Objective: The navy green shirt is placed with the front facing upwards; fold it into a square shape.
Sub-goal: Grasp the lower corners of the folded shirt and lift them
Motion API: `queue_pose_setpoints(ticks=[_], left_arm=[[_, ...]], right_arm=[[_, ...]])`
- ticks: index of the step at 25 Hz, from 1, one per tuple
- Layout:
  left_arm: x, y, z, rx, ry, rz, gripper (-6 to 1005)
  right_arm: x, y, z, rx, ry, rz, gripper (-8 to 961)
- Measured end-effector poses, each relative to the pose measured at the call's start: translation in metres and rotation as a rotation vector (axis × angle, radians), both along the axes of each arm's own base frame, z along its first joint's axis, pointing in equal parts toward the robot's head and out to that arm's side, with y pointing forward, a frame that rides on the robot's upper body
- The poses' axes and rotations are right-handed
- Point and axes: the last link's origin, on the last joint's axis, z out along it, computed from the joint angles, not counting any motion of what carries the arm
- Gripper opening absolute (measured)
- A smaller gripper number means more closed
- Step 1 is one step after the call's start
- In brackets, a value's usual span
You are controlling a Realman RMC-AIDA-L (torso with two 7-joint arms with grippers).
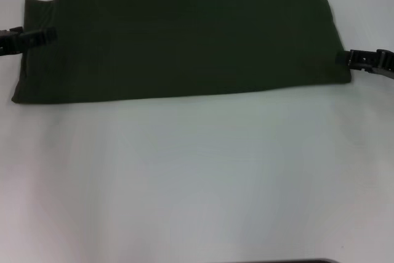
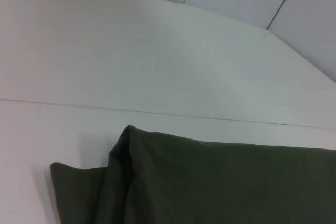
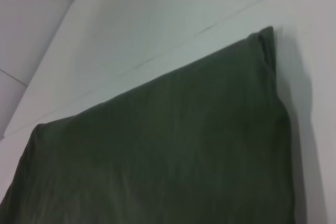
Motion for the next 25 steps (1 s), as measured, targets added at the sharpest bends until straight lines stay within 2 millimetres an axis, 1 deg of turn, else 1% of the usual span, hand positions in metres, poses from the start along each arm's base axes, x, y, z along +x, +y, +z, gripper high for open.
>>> queue_pose_setpoints(ticks=[7,16,25], left_arm=[[0.0,0.0007,0.0002,0.002,0.003,0.0,900],[0.0004,0.0011,-0.0001,0.003,0.003,0.0,900],[0.0012,0.002,-0.0004,0.004,0.003,-0.001,901]], right_arm=[[0.0038,-0.0018,-0.0024,0.003,-0.005,-0.018,593],[0.0078,-0.0047,-0.0003,0.008,-0.008,-0.03,594],[0.0047,-0.0041,-0.0089,-0.004,0.005,-0.032,594]])
